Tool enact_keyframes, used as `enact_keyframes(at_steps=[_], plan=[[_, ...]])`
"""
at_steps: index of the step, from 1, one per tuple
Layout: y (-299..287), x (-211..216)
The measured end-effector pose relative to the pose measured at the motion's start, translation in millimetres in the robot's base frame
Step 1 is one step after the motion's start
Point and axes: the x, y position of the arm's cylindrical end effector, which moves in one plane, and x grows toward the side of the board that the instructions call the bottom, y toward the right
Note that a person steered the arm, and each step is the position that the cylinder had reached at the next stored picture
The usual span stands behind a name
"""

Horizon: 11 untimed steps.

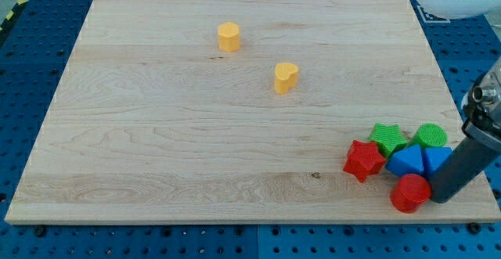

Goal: Slide the red star to the bottom right of the heart

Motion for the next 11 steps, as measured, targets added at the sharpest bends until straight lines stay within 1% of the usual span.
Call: enact_keyframes(at_steps=[1, 2, 3, 5, 6, 8, 9, 10, 11], plan=[[1.2, 5.1], [5.4, 20.6], [0.3, 20.7], [-61.6, 17.2], [-63.9, 7.0], [-68.8, -32.9], [-83.3, -52.6], [-109.5, -72.3], [-153.0, -92.2]])
